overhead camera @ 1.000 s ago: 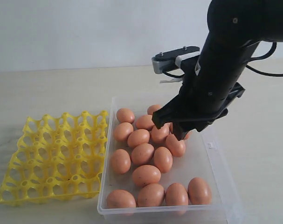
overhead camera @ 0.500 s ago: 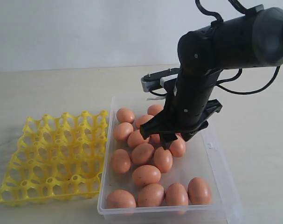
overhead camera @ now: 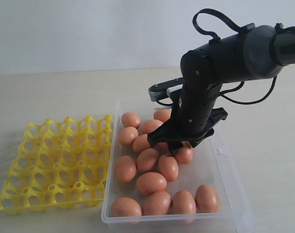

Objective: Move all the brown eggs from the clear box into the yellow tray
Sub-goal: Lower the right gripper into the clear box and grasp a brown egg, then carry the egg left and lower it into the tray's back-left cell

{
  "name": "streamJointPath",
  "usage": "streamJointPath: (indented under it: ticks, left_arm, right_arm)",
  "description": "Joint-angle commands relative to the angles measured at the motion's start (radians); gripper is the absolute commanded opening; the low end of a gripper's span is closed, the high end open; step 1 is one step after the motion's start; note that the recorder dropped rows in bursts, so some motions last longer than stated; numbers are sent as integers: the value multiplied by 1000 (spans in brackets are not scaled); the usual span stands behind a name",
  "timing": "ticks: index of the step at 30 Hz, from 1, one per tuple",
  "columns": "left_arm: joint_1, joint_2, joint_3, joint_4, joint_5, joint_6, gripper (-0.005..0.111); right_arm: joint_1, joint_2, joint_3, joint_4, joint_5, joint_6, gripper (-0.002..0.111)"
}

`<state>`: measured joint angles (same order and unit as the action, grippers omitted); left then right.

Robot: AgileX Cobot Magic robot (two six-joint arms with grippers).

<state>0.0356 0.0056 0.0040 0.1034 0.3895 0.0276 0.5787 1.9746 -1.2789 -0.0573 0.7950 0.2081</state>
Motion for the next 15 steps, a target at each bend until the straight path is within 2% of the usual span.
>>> streamJointPath:
  ticks: [1,4,6,8,9,11,13,15]
  left_arm:
    - [-8,-6,-4,-2,-9,-5,0]
    - [-8,-6,-4,-2,-9,-5,0]
    - [-8,-6,-4,-2,-9,-5,0]
    - [-8,-6,-4,-2,-9,-5,0]
    - [-8,-6,-4,-2,-9,-5,0]
    - [-8,-6,-4,-2,-9,-5,0]
    - [-8,-6,-4,-2,-9,-5,0]
    - [-8,-6,-4,-2,-9,-5,0]
  right_arm:
    - [-4,47,-42,-4,-5,1,52]
    - [-4,69,-66,-2,4,1,52]
    - [-4,80,-76,-2,7,1,47]
    - [-4,96,-76,-2,23,1,31]
    - [-4,104,-76,-2,45,1,18]
    - [-4,98,-76,-4,64,-25,0]
    - [-4,34,-76,-5,47,-25,0]
    - [-4,-63,-76,7,-44,-128,0]
